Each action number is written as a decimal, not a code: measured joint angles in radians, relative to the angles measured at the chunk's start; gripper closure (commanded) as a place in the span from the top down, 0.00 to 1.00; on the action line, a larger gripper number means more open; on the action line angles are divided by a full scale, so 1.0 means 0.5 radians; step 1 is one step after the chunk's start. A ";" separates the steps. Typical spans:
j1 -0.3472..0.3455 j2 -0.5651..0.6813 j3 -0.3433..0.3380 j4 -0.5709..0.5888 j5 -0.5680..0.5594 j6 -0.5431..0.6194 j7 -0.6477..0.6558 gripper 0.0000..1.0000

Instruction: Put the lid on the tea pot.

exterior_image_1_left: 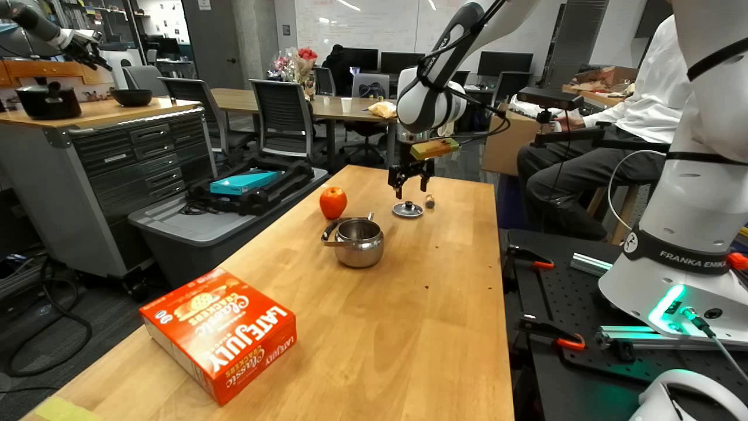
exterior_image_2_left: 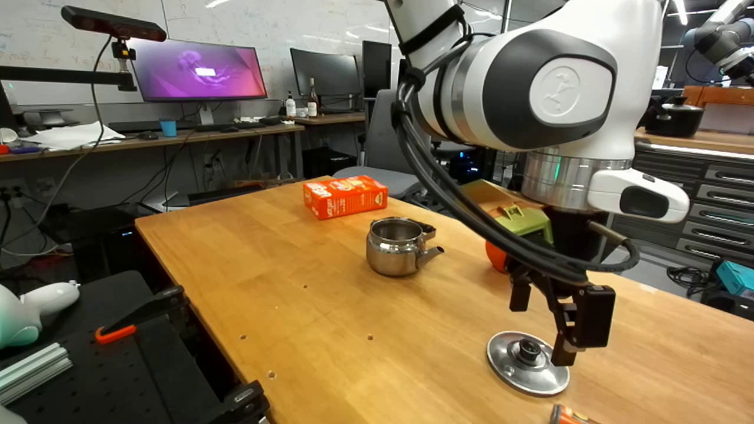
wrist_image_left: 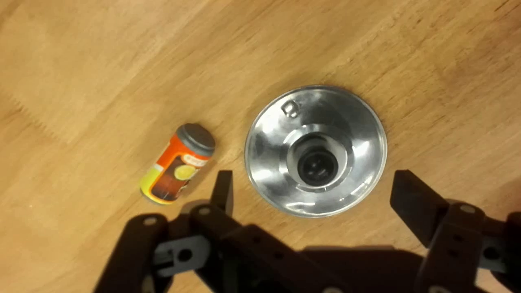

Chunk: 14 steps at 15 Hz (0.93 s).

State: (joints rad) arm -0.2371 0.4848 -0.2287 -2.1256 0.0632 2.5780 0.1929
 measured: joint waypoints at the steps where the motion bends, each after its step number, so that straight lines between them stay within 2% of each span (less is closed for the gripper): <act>1: 0.000 0.013 -0.002 0.007 0.000 0.000 0.002 1.00; 11: 0.000 0.105 -0.026 0.085 0.000 -0.001 0.021 0.99; 12: 0.000 0.109 -0.027 0.093 -0.001 -0.002 0.021 0.97; 14: 0.000 0.120 -0.027 0.106 -0.003 -0.003 0.021 0.99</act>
State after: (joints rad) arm -0.2371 0.5448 -0.2421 -2.0724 0.0618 2.5763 0.2033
